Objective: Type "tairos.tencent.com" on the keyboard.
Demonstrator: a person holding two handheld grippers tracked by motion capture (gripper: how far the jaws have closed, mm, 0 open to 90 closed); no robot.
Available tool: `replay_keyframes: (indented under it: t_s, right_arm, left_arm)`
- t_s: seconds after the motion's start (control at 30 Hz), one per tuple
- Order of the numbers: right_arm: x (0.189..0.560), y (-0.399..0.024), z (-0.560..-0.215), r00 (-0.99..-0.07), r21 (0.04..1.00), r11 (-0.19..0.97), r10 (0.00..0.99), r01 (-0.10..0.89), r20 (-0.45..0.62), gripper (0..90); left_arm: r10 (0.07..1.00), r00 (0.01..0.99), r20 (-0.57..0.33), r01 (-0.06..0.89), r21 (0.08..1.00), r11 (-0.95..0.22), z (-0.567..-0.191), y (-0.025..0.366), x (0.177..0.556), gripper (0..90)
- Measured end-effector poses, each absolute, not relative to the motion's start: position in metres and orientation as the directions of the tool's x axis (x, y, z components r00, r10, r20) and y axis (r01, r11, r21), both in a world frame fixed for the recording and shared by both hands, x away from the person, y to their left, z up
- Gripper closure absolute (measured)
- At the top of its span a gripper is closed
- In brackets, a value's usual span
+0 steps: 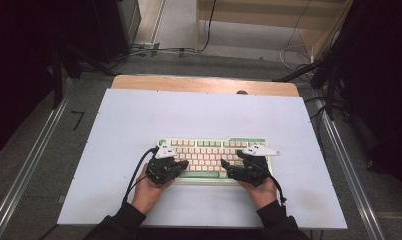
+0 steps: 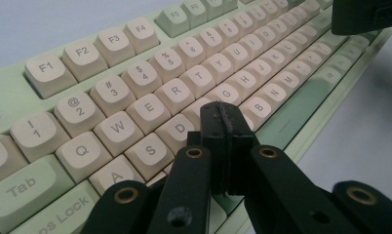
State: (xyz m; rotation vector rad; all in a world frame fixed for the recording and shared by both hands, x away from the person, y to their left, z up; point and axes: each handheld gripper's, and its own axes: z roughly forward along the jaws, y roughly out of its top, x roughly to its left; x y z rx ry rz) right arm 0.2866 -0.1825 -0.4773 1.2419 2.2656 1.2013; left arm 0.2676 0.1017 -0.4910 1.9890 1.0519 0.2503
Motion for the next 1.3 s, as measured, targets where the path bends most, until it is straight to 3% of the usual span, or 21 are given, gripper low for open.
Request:
replay_keyframes:
  t_s: [0.3,0.47,0.53,0.63,0.8,0.97,1.3]
  right_arm:
    - [0.287,-0.183,-0.477,-0.587,0.785,0.28,0.8,0.553,0.127,26.3]
    - [0.287,-0.184,-0.476,-0.585,0.785,0.276,0.801,0.554,0.131,28.8]
    - [0.287,-0.183,-0.476,-0.585,0.788,0.274,0.8,0.552,0.132,38.0]
    - [0.288,-0.181,-0.475,-0.593,0.792,0.272,0.793,0.546,0.137,51.4]
    - [0.292,-0.176,-0.473,-0.606,0.793,0.278,0.783,0.542,0.14,71.6]
    - [0.295,-0.172,-0.472,-0.617,0.793,0.286,0.775,0.538,0.139,83.5]
    - [0.302,-0.162,-0.475,-0.629,0.781,0.315,0.767,0.539,0.125,87.4]
  left_arm:
    - [0.753,0.623,-0.212,0.582,0.769,-0.266,-0.489,0.103,0.267,88.2]
    - [0.776,0.589,-0.223,0.549,0.816,-0.182,-0.481,0.112,0.265,54.4]
    - [0.796,0.564,-0.219,0.536,0.83,-0.152,-0.479,0.116,0.265,43.9]
    - [0.818,0.526,-0.232,0.525,0.845,-0.098,-0.477,0.122,0.264,37.5]
    - [0.834,0.488,-0.259,0.525,0.85,-0.044,-0.478,0.128,0.265,36.5]
    - [0.839,0.472,-0.27,0.533,0.846,-0.027,-0.479,0.131,0.266,36.5]
    - [0.846,0.461,-0.266,0.535,0.845,-0.026,-0.479,0.132,0.266,36.5]
